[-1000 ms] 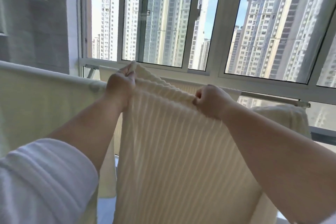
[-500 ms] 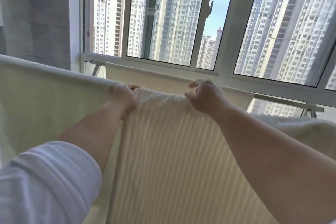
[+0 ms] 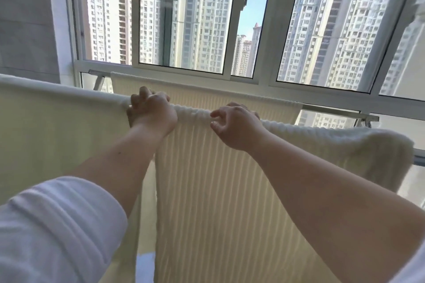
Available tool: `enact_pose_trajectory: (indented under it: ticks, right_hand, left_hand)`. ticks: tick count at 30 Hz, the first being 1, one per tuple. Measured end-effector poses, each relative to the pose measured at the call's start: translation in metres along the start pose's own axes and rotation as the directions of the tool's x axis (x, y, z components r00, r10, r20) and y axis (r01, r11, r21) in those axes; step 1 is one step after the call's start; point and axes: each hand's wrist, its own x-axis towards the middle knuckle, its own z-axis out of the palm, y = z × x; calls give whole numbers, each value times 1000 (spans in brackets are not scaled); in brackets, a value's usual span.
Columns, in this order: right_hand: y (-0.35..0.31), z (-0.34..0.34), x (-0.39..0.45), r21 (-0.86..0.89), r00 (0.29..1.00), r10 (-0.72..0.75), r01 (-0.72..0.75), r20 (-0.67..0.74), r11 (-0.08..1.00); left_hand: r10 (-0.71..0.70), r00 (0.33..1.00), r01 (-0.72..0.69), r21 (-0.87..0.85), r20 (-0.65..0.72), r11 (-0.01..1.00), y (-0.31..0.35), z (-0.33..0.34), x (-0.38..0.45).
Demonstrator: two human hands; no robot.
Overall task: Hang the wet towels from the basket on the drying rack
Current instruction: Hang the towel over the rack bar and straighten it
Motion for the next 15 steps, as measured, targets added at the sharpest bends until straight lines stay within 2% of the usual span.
enact_pose_trajectory:
  ticks: [4, 7, 10, 15]
  right_hand:
    - [18, -14, -16, 74, 992, 42, -34, -117, 997]
    - [39, -34, -31, 163, 975, 106, -74, -194, 984]
    - [66, -54, -48, 256, 955, 179, -116, -237, 960]
    - [131, -81, -86, 275, 927, 199, -111, -319, 955]
  left_hand:
    - [193, 979, -200, -136, -67, 970, 41, 2, -28]
    - [313, 949, -313, -294, -47, 903, 81, 8, -52]
    - [360, 933, -320, -409, 22, 854, 120, 14, -78]
    - [389, 912, -271, -523, 128, 808, 184, 35, -128]
